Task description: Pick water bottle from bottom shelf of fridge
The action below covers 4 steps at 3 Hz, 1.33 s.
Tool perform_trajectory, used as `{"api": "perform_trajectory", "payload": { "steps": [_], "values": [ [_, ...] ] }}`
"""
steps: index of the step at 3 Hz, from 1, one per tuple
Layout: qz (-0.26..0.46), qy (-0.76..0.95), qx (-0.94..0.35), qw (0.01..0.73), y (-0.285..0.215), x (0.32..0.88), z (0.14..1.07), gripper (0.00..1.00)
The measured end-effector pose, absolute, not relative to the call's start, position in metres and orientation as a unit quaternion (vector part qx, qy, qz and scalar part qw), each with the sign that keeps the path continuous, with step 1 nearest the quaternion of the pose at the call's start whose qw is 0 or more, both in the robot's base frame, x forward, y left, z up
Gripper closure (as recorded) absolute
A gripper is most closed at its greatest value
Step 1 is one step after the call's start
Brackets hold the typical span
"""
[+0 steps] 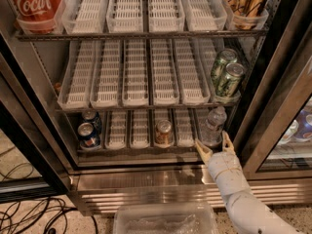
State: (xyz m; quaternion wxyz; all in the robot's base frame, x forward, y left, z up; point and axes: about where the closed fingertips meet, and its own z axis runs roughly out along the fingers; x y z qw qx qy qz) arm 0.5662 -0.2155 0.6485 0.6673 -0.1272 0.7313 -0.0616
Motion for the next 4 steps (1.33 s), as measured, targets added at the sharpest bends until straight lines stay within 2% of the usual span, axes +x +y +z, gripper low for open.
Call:
{"api": "perform_trajectory", "payload": {
  "steps": [1,2,3,4],
  "values": [
    [-0.062,0.731,-0.127,0.667,-0.215,0.566,0.649,0.42],
    [-0.062,0.731,-0.127,0.667,-0.215,0.566,0.649,0.41],
    [-0.071,0.731,-0.125,0.667,-0.216,0.583,0.646,0.33],
    [-0.077,0.728,-0.124,0.670,-0.216,0.591,0.645,0.33]
  ]
}}
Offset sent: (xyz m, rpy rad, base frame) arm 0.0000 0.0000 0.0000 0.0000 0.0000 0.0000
